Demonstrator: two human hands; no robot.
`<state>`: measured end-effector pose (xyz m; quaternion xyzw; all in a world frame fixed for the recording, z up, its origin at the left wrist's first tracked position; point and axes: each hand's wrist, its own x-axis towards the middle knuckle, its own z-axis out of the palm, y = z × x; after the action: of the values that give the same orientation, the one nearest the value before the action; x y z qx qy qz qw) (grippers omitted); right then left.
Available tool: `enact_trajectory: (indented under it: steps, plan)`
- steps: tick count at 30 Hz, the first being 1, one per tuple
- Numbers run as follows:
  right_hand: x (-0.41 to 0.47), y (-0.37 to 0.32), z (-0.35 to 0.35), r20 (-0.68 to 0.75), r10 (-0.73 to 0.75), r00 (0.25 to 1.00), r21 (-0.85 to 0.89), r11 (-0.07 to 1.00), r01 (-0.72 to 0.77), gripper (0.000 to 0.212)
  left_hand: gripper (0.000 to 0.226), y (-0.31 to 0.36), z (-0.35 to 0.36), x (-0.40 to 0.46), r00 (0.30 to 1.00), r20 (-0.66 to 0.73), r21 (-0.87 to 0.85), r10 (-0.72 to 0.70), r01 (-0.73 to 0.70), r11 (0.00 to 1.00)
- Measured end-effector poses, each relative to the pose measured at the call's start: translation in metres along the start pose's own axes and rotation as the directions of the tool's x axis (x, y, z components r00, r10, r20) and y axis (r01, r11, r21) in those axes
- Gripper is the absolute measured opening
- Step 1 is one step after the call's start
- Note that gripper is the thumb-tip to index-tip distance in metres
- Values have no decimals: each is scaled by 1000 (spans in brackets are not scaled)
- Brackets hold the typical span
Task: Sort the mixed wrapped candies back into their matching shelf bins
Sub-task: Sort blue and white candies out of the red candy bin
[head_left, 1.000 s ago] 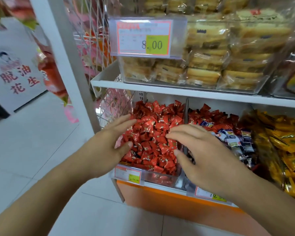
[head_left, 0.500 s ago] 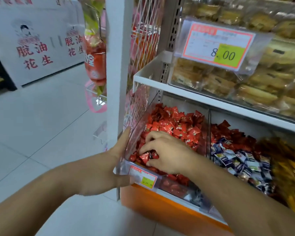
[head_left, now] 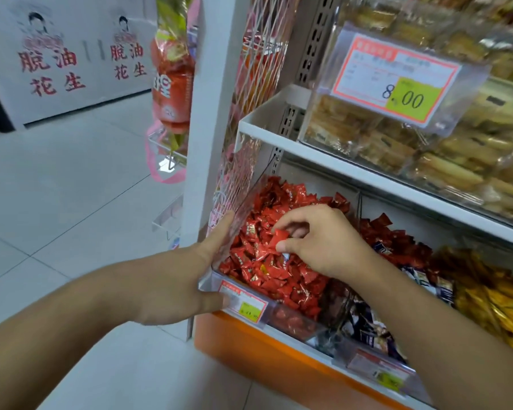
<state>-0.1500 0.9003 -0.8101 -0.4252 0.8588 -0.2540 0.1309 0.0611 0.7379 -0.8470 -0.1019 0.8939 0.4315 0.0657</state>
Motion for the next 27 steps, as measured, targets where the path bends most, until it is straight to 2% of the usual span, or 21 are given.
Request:
enact_trajectory:
  steps: [3,6,9,12,15,18,20,22,24,27]
  plan:
    - [-5,-3,-3,14,29,999,59,998,-30,32,117,-2,1,-1,1000,-8,32,-6,6,999]
    - [-21,-8,-10,6,11,1000,93,996,-11,28,115,3,0,-1,999,-19,52,-41,42,998]
    - [-45,-3,-26,-115,-10,993,117,993,24,19,116,8,0,-2,999,-27,63,-47,49,997]
    - [-79,11,-49,-228,51,972,160,987,-14,19,117,10,1,-4,998,-31,35,-49,50,998]
    - [-112,32,-71,-333,128,934,68,991,-111,20,119,11,1,-3,998,-47,30,-48,49,998]
    - [-127,45,-79,-370,139,919,-250,937,-242,31,120,13,0,-2,998,-43,39,-53,55,998]
    - [-124,38,-77,-334,60,941,-346,921,-182,40,120,14,0,-2,997,-43,52,-62,64,997]
    - [-112,20,-65,-246,-64,967,-372,928,-34,43,120,16,0,-3,996,-45,75,-79,82,994]
    - [-90,0,-42,-99,-157,983,-355,928,112,45,120,17,0,-4,995,-40,84,-95,98,992]
    - [-47,-18,0,96,-285,954,-274,914,301,51,120,19,0,-4,994,-46,98,-104,108,989]
